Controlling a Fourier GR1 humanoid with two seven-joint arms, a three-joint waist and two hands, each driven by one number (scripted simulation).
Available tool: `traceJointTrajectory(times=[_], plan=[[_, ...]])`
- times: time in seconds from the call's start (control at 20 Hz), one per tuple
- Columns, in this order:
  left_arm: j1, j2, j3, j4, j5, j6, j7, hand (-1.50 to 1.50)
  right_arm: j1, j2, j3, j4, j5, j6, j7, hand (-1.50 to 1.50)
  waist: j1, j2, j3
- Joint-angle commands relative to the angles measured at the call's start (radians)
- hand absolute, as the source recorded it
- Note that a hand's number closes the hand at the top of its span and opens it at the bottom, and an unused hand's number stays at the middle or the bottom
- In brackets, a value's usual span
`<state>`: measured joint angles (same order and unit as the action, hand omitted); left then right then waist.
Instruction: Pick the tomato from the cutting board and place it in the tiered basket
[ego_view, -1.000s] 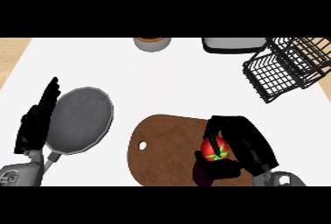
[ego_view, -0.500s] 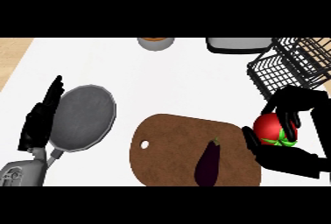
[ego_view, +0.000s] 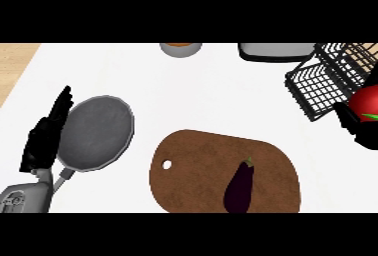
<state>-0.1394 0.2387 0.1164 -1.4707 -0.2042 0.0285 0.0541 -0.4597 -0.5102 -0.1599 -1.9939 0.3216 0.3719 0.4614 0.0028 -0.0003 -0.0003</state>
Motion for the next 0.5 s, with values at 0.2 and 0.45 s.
traceJointTrajectory(times=[0.2, 0.45], plan=[[-0.038, 0.006, 0.019, 0.03, 0.009, -0.018, -0.011, 0.0, -0.148, -0.083, -0.002, 0.303, 0.137, -0.024, -0.221, 1.5, 0.009, 0.004, 0.0], [-0.025, -0.016, -0.005, 0.032, -0.013, -0.002, -0.017, 0.0, -0.173, -0.152, 0.045, 0.461, 0.36, -0.155, -0.34, 1.5, 0.024, 0.008, 0.0]])
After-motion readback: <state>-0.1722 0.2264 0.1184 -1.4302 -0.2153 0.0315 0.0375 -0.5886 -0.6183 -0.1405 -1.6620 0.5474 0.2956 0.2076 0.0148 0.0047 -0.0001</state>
